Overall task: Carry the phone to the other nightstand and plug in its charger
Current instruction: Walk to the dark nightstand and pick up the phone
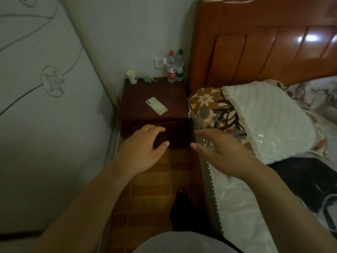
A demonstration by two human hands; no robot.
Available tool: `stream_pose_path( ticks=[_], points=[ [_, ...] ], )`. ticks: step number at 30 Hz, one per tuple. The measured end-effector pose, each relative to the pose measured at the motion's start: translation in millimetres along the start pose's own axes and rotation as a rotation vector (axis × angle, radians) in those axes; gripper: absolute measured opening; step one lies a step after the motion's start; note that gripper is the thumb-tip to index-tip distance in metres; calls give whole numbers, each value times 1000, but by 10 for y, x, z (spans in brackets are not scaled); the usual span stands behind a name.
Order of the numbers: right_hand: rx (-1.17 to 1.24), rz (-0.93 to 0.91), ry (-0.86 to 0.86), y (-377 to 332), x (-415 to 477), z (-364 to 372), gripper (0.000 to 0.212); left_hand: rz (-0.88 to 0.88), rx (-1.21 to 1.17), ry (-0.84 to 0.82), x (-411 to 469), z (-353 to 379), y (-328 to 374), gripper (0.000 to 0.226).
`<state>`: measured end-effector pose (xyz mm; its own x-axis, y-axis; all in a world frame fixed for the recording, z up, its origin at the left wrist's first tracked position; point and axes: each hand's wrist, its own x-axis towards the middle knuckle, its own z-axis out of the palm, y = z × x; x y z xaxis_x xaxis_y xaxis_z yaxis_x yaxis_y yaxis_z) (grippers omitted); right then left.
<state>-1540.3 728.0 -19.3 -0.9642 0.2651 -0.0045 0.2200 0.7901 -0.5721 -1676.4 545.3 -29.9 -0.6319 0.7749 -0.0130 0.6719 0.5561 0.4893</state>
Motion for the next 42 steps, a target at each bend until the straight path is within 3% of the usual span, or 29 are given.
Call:
stream_pose_path(
  ticks=[12, 20, 29, 42],
  points=[
    [24, -91, 1, 509, 2585, 38, 50, -147, 82, 0, 2058, -354, -1042, 53],
    [37, 54, 16, 721, 3821, 563, 56, -133, 97, -94, 3103, -407, -2024, 55],
    [72, 316, -51, 1057, 4651, 1436, 63, -108, 75, -300, 4053, -58, -3060, 52],
    [37, 380, -146, 1787, 5263, 2890, 79, -234, -4, -396, 4506, 983, -3921, 50]
  ],
)
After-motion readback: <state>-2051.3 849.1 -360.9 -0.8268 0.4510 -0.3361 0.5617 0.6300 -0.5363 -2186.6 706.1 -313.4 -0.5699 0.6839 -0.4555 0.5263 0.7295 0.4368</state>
